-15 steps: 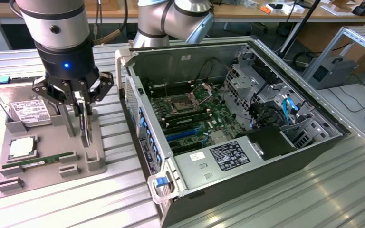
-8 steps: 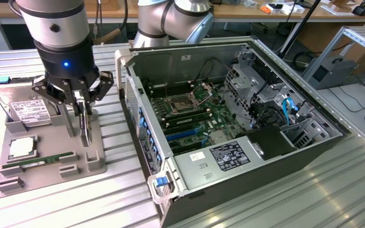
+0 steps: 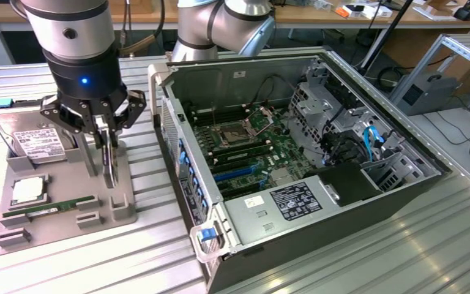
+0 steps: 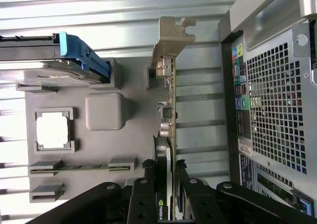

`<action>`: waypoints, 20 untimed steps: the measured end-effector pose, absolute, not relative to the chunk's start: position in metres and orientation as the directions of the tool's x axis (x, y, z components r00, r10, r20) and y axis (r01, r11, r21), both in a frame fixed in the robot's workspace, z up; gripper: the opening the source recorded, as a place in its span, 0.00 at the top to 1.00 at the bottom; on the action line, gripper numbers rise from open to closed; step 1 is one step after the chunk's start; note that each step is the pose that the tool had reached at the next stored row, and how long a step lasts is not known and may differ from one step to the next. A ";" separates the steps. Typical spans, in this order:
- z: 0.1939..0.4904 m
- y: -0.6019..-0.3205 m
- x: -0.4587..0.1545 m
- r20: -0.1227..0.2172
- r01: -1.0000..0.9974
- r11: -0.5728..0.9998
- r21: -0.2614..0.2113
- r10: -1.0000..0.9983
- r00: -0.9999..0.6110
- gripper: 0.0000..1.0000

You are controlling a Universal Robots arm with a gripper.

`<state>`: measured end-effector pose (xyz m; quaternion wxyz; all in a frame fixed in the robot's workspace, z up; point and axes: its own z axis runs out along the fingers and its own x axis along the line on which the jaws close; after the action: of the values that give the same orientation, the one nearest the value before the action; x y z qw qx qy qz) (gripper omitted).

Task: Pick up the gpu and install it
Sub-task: 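Pick up the gpu and move the gpu toward the slot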

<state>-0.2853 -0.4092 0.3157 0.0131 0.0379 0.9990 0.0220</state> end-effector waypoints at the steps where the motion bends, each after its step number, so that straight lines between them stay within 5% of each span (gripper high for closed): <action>1: 0.316 -0.409 -0.285 -0.024 0.075 0.996 0.045 0.076 -0.997 0.73; 20: 0.324 -0.409 -0.285 -0.024 0.075 0.996 0.045 0.076 -0.997 0.73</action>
<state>-0.2853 -0.4092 0.3236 0.0131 0.0379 0.9990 0.0220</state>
